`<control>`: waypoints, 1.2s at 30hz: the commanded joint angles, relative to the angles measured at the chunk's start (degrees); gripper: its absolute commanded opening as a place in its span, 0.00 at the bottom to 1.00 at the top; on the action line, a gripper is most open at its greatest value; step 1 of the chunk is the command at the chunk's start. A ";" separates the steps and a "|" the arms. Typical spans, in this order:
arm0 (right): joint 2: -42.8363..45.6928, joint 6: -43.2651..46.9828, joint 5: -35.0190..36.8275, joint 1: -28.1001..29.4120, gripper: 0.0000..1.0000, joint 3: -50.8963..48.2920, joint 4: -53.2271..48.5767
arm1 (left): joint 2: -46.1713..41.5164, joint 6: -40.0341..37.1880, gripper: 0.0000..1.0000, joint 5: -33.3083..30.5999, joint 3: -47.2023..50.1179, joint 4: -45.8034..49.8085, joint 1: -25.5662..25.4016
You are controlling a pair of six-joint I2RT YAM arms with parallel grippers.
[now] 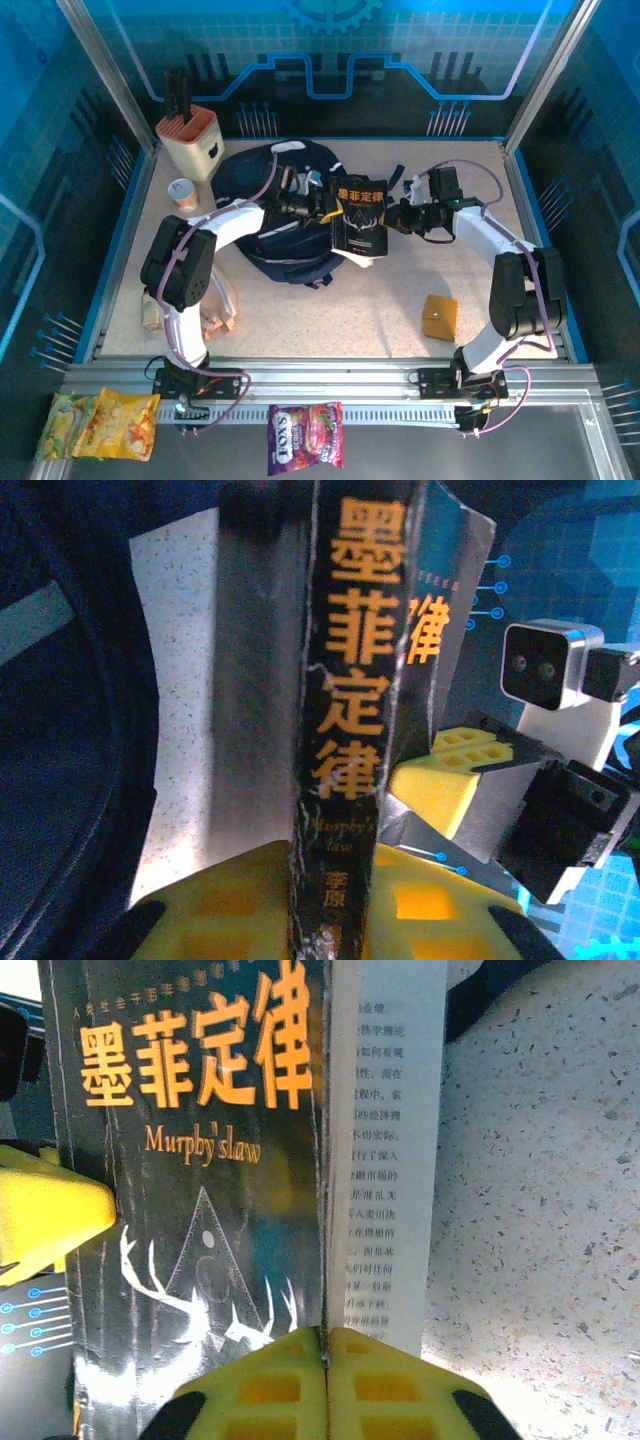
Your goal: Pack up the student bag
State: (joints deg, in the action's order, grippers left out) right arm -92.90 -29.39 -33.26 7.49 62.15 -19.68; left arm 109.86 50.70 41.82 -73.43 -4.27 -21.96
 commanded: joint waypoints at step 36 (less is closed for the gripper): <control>-1.99 -70.40 22.33 20.49 0.93 -16.38 67.58 | -22.62 25.90 0.08 -35.11 19.29 -30.33 1.04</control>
State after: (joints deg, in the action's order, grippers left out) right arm -93.38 -98.13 -14.04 27.49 43.33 43.57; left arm 90.48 75.35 8.10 -53.91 -28.38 -20.60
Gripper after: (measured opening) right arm 0.935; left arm 0.161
